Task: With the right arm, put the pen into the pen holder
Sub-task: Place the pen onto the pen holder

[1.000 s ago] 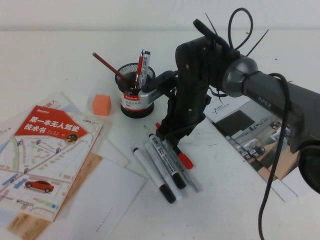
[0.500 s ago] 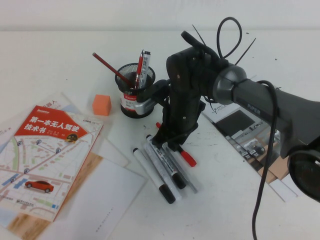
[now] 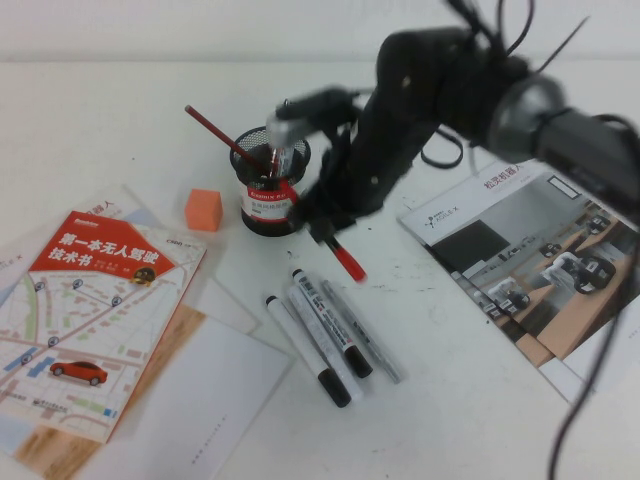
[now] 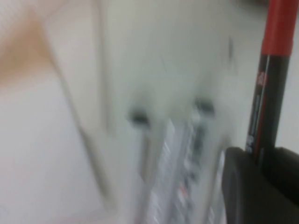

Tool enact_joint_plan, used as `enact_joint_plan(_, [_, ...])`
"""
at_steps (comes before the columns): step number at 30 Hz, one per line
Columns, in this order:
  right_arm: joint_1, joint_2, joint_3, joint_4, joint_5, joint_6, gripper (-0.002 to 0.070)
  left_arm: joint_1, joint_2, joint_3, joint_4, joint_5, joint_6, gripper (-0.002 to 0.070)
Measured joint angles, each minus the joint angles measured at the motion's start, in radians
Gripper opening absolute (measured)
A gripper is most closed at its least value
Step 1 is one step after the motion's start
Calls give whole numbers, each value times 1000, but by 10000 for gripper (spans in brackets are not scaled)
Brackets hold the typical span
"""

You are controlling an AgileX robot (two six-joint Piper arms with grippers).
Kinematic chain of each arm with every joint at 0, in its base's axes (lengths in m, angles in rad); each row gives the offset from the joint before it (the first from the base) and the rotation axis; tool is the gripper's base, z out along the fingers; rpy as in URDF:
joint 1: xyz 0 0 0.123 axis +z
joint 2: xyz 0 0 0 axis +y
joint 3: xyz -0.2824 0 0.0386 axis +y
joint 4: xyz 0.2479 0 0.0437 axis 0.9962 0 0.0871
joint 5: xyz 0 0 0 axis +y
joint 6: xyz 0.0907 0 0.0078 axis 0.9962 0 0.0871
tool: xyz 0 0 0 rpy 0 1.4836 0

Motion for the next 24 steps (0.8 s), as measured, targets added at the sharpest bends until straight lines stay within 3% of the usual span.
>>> enact_joint_plan(6, [32, -215, 251, 52, -360, 0, 64, 0, 0, 0, 0, 0, 0, -1])
enact_joint_plan(10, [67, -335, 510, 27, -732, 48, 64, 0, 0, 0, 0, 0, 0, -1])
enact_joint_plan(14, [74, -375, 672, -238, -1080, 383, 64, 0, 0, 0, 0, 0, 0, -1])
enact_joint_plan(18, [49, -353, 695, -564, -1387, 759, 64, 0, 0, 0, 0, 0, 0, -1])
enact_joint_plan(21, [36, -305, 671, -645, -1572, 822, 64, 0, 0, 0, 0, 0, 0, -1])
enact_joint_plan(24, [36, -231, 616, -657, -1607, 817, 64, 0, 0, 0, 0, 0, 0, -1])
